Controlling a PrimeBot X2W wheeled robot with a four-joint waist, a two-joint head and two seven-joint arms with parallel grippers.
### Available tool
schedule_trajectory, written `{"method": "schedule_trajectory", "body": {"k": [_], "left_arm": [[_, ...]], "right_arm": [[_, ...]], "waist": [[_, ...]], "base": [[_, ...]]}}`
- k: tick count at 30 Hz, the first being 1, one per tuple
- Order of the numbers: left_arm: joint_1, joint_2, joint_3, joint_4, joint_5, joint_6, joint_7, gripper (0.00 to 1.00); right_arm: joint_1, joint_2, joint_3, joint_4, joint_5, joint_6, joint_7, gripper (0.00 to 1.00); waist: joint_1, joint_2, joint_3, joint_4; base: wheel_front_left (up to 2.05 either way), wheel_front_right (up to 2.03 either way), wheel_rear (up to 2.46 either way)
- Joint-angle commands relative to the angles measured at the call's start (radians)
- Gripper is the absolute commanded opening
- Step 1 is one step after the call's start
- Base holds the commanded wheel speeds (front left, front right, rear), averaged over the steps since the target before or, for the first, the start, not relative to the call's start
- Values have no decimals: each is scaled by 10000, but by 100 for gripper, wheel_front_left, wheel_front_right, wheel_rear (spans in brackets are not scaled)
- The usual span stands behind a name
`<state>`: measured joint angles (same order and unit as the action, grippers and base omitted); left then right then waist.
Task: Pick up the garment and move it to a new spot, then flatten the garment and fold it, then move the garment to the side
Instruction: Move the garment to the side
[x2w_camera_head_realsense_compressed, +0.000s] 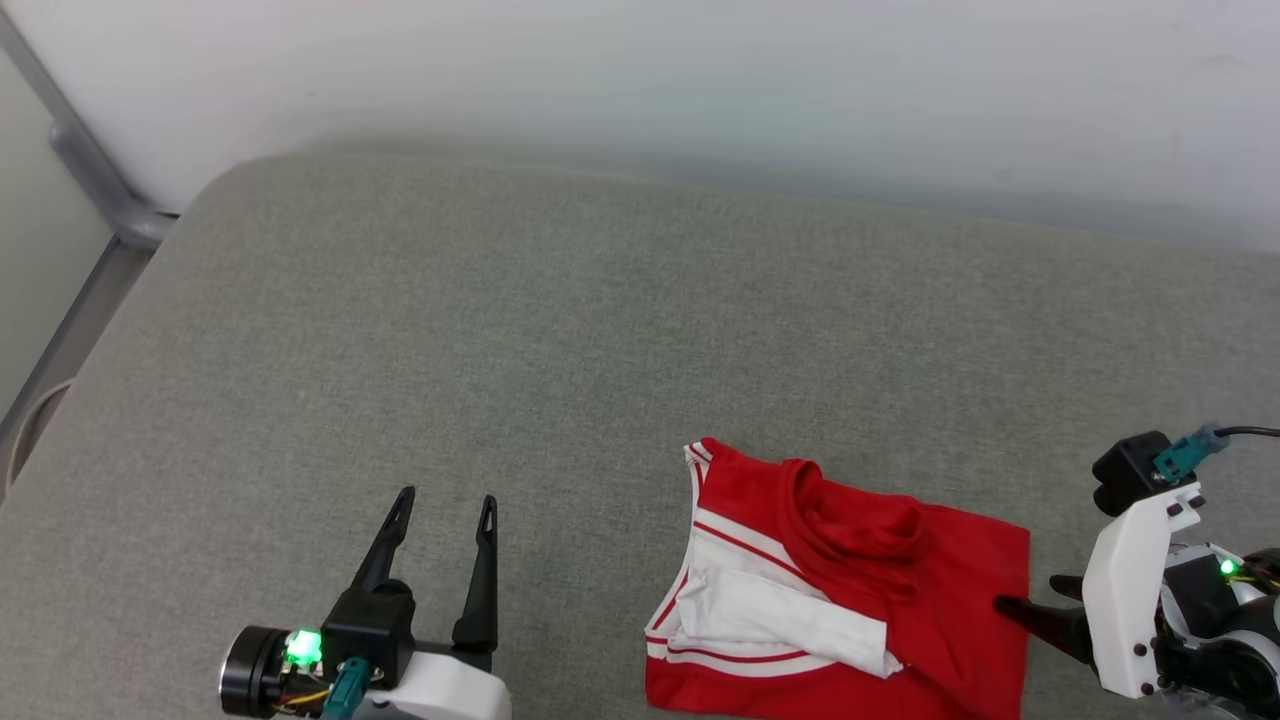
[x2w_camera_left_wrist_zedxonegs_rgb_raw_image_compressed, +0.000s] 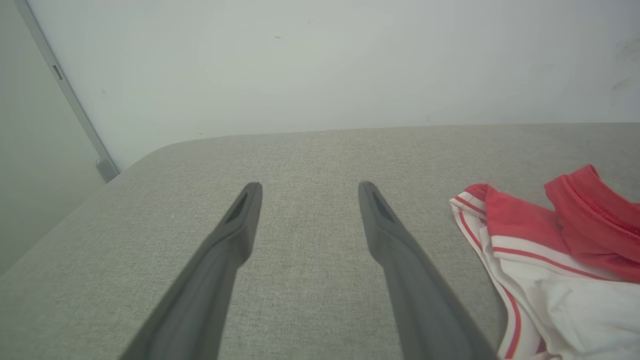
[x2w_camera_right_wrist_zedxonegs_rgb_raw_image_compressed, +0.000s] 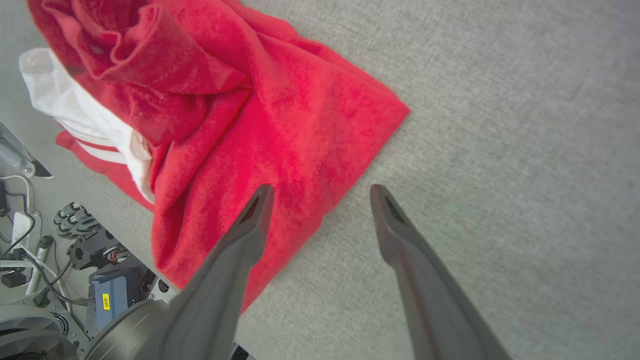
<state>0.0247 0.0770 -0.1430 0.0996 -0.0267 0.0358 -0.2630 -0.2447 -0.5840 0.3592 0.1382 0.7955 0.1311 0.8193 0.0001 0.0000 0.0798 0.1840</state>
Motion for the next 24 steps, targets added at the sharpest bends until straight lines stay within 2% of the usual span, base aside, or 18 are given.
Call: {"method": "schedule_trajectory", "body": {"k": [1,7,13,17,18,19,20,24], "left_arm": [[-233,-66,-27,-34,-3,3,-21,100],[-554,-94,-180,4,-20,-46,-21,100],[-745,-109,-217,90,-5,-46,-21,100],[-703,-96,-146,114,7,-8,-21,100],[-662,-82,-120,129,5,7,-21,100],[-637,-83,-113,151,9,7,-21,100],[-624,-85,-116,174,9,-6,-21,100],[-589,-92,-115,230,-13,-23,-21,100]], "right_arm": [[50,49,-52,171,149,-9,-102,100],[109,397,132,859,409,-9,-406,100],[555,727,1067,1580,558,-8,-720,100],[511,704,1443,1792,507,-8,-1345,100],[416,700,1428,1818,547,-8,-1576,44],[301,686,1411,1832,598,-8,-1784,15],[179,637,1423,1807,604,-8,-1949,0],[-328,293,1397,1559,414,-12,-2844,0]], "waist": [[-1,0,256,176],[-1,0,722,441],[-1,0,969,569],[-1,0,935,517],[-1,0,903,476],[-1,0,875,447],[-1,0,840,422],[-1,0,682,308]], "base": [[0,0,0],[0,0,0],[0,0,0],[0,0,0],[0,0,0],[0,0,0],[0,0,0],[0,0,0]]}}
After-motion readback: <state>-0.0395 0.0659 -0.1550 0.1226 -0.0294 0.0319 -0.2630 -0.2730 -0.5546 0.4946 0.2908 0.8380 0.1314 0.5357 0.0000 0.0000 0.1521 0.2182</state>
